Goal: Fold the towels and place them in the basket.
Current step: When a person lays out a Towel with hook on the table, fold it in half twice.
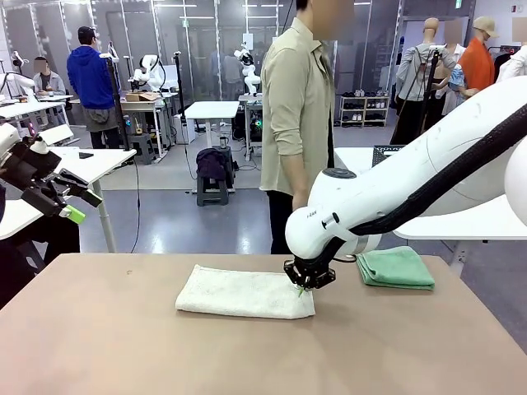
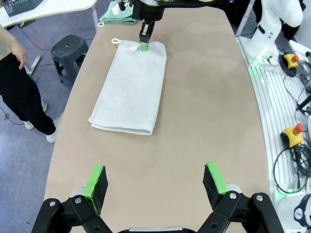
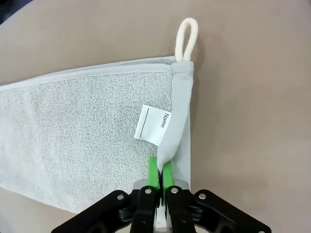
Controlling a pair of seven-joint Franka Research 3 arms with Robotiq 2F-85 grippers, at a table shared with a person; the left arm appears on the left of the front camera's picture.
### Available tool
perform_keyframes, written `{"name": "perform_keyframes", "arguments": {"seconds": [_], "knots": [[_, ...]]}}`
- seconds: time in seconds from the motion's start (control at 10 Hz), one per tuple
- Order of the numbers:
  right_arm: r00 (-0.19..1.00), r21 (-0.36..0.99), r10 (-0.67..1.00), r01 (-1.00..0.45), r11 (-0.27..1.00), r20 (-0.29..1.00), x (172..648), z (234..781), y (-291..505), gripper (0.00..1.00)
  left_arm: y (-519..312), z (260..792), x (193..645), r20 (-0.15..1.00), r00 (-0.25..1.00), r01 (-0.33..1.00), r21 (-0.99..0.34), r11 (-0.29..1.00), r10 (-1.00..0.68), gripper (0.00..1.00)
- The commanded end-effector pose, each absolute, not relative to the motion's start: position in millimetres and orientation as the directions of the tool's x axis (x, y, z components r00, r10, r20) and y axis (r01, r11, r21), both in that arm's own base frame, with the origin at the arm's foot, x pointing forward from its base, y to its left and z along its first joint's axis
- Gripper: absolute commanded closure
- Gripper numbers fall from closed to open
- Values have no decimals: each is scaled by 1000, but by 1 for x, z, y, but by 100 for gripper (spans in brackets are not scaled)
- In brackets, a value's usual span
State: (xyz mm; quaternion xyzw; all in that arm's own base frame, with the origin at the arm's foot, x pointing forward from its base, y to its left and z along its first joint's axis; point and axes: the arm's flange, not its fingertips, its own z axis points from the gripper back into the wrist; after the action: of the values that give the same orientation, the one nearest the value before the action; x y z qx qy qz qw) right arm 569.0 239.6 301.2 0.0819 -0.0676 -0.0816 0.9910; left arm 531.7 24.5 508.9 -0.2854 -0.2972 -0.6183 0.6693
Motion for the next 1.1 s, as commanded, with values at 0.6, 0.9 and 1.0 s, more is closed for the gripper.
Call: {"name": "perform_keyframes", "arguments": {"seconds": [0.6,0.9,1.0], "knots": [[965,120,-219,202,972,147,572,303,241,59,25,510,530,748,56,997,-9,74,-661,0],[962,104,-219,204,973,163,573,304,238,54,25,510,530,748,56,997,-9,74,-661,0],[961,98,-220,206,974,167,573,304,237,54,25,510,530,748,56,997,-9,74,-661,0]]}}
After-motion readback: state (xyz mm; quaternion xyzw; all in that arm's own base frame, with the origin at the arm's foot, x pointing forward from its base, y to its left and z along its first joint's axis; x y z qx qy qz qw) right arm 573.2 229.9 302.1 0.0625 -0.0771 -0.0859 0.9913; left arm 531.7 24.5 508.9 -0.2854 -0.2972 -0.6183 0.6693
